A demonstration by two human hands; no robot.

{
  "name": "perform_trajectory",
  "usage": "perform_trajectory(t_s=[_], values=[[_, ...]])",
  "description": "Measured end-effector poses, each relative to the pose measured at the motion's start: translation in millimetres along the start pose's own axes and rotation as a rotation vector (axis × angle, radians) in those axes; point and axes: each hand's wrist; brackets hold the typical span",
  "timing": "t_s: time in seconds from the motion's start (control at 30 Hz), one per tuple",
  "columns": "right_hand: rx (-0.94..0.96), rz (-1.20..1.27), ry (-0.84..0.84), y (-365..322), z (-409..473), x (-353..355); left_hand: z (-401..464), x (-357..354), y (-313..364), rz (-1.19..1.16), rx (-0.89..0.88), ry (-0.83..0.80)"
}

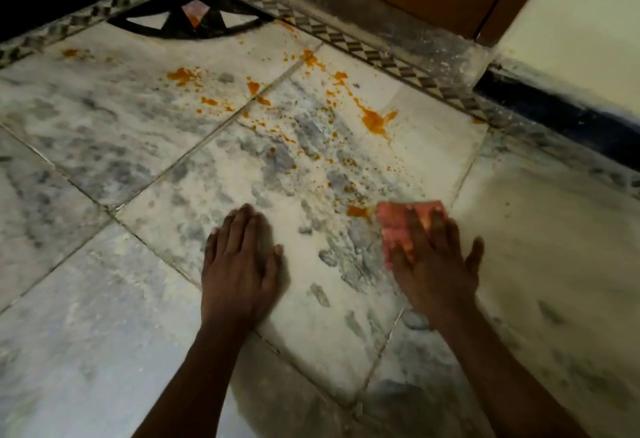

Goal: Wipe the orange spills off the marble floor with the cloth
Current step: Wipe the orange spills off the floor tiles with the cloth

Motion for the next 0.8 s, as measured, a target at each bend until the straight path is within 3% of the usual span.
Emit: perform_trajectory(t_s=[0.23, 0.4, 0.5, 0.57, 0.63, 0.73, 0.8], values=[[0.068, 0.104, 0.087, -64.7, 46.8, -25.8, -1.1, 2.3, 0.6, -0.005, 0.000, -0.014], [0.272, 0.072, 0.042, -43.3, -6.2, -9.9, 0.1, 4.1, 2.2, 0.003, 0.002, -0.006], [0.120, 0.039, 0.007, -24.1, 15.4, -12.5, 0.5, 3.7, 3.0, 0.005, 0.003, -0.010], [-0.078, 0.059, -0.010, -41.5, 56.1, -19.9, 1.2, 4.7, 1.8, 0.004, -0.002, -0.019], [-0.141, 0.085, -0.079, -79.9, 84.2, -23.5, 3.1, 1.8, 1.4, 0.014, -0.005, -0.036], [0.176, 0.063, -0.101, -107.8, 59.5, -17.5, 3.0, 1.9, 1.3, -0.004, -0.013, -0.032], [0.344, 0.088, -0.088, -87.8, 18.9, -0.9, 3.7, 1.1, -0.5, 0.013, -0.024, -0.052]])
Point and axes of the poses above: each hand's wrist, its own z-axis towards the middle knuckle, its own x-axis out of the back of the hand, y = z × x, and after that the axes turned 13 degrees about y, right-handed
